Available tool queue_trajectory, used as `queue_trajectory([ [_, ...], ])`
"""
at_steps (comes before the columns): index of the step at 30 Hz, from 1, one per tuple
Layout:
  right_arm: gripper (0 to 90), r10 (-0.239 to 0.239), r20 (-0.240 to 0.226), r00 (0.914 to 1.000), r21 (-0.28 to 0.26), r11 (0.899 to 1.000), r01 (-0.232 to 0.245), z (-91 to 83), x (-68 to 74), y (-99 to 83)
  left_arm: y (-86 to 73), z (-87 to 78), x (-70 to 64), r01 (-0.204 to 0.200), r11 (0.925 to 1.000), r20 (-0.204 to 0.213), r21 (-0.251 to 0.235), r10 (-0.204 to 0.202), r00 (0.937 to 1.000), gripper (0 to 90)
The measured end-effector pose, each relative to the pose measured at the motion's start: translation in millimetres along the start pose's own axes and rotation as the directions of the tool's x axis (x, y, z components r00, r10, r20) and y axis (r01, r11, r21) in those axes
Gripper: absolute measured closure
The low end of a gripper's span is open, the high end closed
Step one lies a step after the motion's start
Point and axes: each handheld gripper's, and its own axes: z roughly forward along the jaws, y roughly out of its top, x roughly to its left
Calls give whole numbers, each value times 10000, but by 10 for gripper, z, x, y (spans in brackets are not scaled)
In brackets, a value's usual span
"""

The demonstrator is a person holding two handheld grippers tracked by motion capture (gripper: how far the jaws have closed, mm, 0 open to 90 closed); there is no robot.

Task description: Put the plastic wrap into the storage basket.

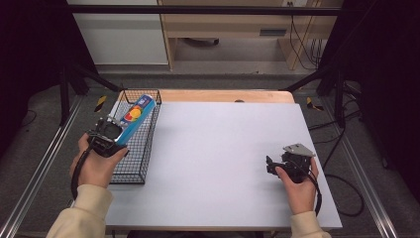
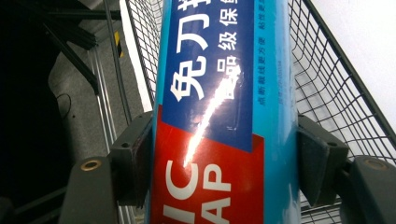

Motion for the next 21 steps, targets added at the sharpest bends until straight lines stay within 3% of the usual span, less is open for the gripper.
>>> queue_trajectory([
  [13,61,-20,-112,9999,2,10000,20,-2,9,6,20,100,13,66,9977,91,674,-72,9999,317],
  [21,60,14,-137,9999,34,10000,-13,4,4,1,40,170,45,355,9934,83,1094,-366,9993,317],
])
